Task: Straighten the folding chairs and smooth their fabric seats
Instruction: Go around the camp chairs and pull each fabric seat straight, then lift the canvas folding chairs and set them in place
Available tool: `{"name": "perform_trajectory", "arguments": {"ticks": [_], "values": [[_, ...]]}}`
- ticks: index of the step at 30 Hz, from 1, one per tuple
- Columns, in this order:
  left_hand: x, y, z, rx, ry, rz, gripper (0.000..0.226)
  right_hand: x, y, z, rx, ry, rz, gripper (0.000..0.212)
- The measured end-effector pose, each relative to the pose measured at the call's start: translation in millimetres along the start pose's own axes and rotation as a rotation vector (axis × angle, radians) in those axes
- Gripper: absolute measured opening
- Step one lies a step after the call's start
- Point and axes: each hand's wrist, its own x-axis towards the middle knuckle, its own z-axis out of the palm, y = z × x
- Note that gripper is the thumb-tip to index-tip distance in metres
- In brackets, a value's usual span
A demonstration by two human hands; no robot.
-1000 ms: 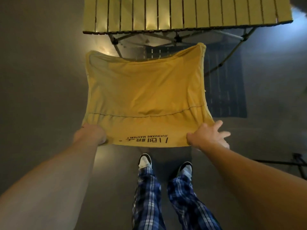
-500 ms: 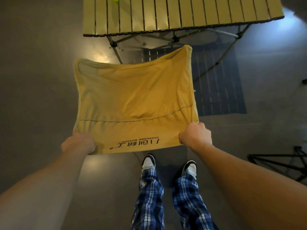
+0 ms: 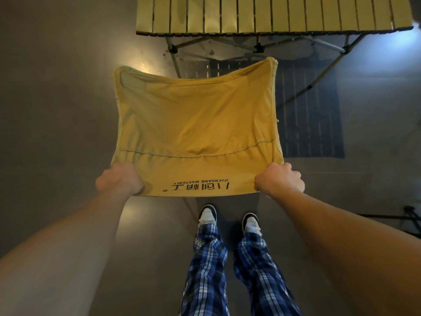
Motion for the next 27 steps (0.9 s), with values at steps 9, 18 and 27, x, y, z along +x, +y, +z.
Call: {"name": "perform_trajectory", "arguments": {"ticks": [9, 18, 27], "values": [[-11.7, -20.8, -6.9, -0.199, 0.023, 0.146, 0.033, -22.4, -17.2, -21.6, -0.242, -0.118, -0.113, 0.011], [15.3, -83.6, -73.6, -0.497, 0.081, 0.320, 0.023, -100.0, -162.9, -57.4, -0.213, -0.014, -0.374, 0.003], [79.7, -235.6, -167.0, -0.701, 0.118, 0.392, 0.020, -198.6, -377.7, -81.7, -0.067, 0.066, -0.517, 0.015]]}}
